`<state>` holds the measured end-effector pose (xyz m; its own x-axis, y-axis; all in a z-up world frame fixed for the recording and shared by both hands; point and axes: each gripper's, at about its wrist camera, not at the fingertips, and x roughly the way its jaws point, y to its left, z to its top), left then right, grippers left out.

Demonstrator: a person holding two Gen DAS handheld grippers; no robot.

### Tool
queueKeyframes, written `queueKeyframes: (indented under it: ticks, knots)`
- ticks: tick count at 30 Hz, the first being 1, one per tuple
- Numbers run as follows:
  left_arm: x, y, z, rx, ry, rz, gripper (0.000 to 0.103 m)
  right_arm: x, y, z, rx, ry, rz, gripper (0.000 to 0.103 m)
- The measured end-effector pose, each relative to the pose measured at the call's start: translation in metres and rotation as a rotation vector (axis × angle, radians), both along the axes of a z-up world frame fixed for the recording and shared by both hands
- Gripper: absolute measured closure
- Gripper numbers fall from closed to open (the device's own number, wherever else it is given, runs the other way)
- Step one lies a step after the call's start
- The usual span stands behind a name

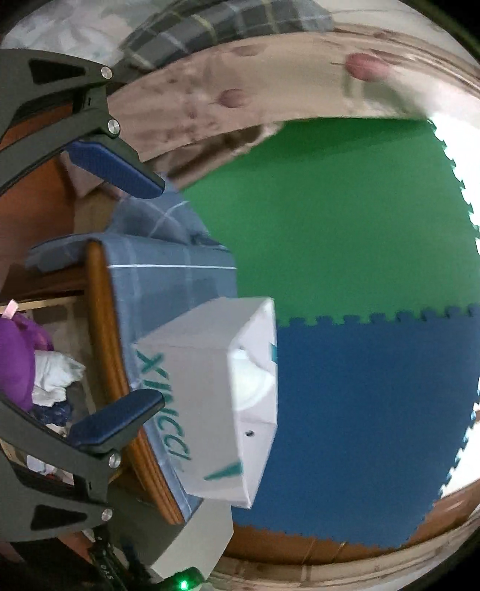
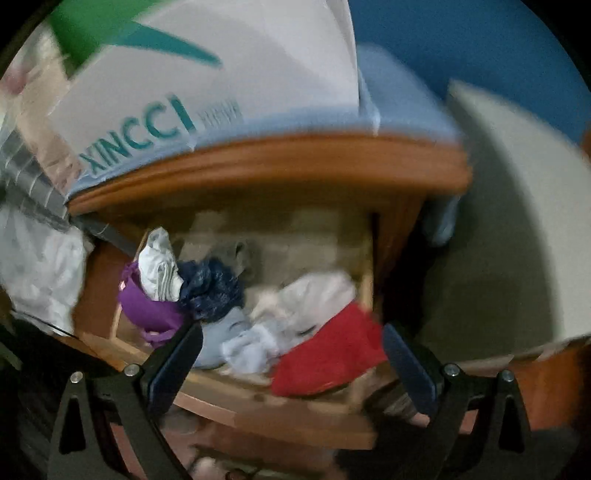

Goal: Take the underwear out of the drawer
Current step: 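Grasp the red sock in the drawer with the right gripper, then lift the red sock with the right gripper and carry it over the box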

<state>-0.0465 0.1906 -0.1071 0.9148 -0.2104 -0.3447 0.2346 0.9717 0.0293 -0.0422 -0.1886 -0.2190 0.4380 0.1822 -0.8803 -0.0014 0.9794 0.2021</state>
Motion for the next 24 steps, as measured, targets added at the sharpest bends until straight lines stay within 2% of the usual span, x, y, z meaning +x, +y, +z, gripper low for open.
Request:
queueKeyframes:
  ticks: [6,9,12,14,15,16,17,18,21,24]
  knots:
    - [0.021,0.004,-0.021,-0.066,0.136,-0.011,0.001,0.011,0.001,-0.050,-0.060,0.185,-0.182,0.003]
    - [0.025,0.011,-0.025,-0.124,0.175,-0.013,0.001,0.005,0.004,-0.063,-0.103,0.220,-0.242,0.004]
    - [0.027,0.019,-0.028,-0.185,0.205,-0.020,0.001,0.001,-0.005,-0.069,-0.086,0.205,-0.298,0.004]
    - [0.028,0.021,-0.030,-0.205,0.216,-0.020,0.001,0.008,-0.006,-0.075,-0.108,0.219,-0.275,0.020]
    - [0.028,0.022,-0.030,-0.213,0.217,-0.015,0.001,0.011,-0.004,-0.079,-0.105,0.216,-0.255,0.048]
    - [0.029,0.022,-0.029,-0.218,0.217,-0.009,0.001,0.014,-0.004,-0.079,-0.125,0.210,-0.244,0.062]
    - [0.029,0.022,-0.030,-0.224,0.218,-0.007,0.001,0.017,-0.004,-0.080,-0.130,0.207,-0.239,0.064]
    - [0.029,0.022,-0.029,-0.226,0.219,-0.006,0.001,0.017,-0.006,-0.079,-0.108,0.202,-0.237,0.074]
    - [0.030,0.019,-0.030,-0.200,0.215,-0.002,0.001,0.009,-0.002,-0.062,-0.084,0.124,-0.208,0.076]
    - [0.031,0.015,-0.035,-0.157,0.222,-0.001,0.001,-0.005,0.010,-0.028,-0.100,0.025,-0.156,0.076]
